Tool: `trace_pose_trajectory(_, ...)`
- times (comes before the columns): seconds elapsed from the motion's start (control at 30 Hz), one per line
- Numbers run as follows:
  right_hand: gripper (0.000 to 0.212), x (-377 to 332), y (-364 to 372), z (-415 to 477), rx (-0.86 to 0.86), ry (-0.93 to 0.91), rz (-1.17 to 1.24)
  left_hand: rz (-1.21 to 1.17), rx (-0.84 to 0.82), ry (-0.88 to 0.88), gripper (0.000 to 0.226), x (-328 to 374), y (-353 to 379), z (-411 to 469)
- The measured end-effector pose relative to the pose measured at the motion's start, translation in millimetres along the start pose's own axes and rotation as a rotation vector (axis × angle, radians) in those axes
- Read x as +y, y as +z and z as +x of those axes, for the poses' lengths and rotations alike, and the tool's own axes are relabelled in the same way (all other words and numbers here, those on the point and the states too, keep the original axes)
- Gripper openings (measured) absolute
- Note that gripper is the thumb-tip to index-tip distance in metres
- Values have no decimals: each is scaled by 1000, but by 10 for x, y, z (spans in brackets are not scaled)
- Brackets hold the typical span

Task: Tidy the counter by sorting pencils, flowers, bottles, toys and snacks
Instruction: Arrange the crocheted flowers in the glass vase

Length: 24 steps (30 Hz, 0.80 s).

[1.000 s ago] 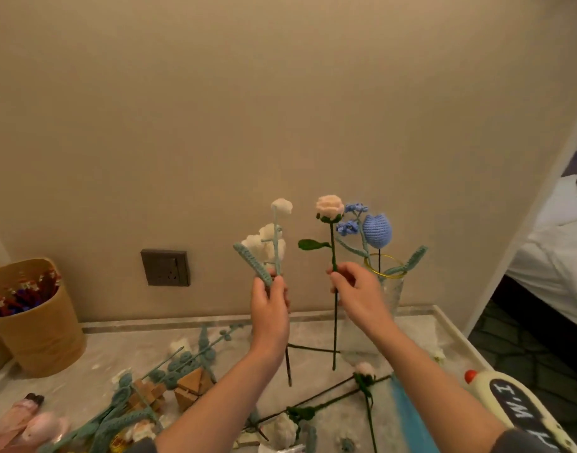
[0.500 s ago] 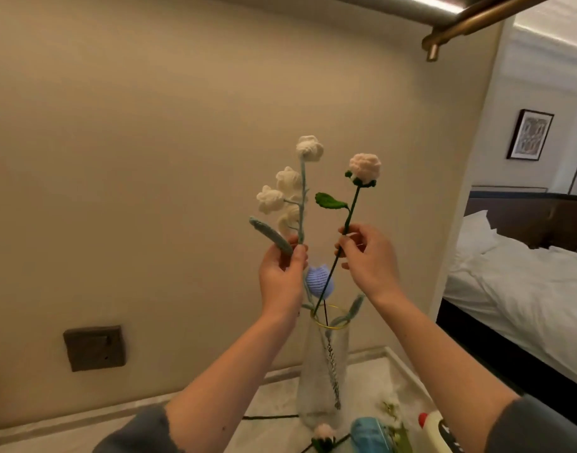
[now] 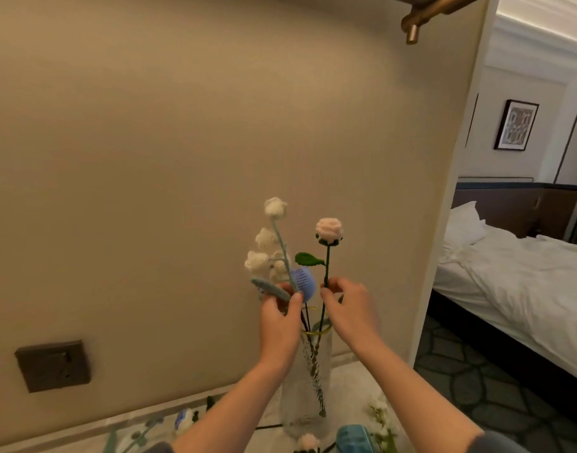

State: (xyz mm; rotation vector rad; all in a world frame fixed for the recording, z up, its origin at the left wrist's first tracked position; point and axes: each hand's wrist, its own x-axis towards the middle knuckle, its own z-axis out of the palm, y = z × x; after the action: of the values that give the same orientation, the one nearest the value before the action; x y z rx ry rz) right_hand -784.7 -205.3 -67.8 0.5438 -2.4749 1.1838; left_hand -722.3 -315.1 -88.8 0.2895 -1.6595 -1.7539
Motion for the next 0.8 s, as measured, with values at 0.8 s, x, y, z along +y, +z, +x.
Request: trace_pose_trajectory(0.8, 19, 210, 179, -292, 115, -35, 148, 444, -22, -42, 46, -539, -93, -528)
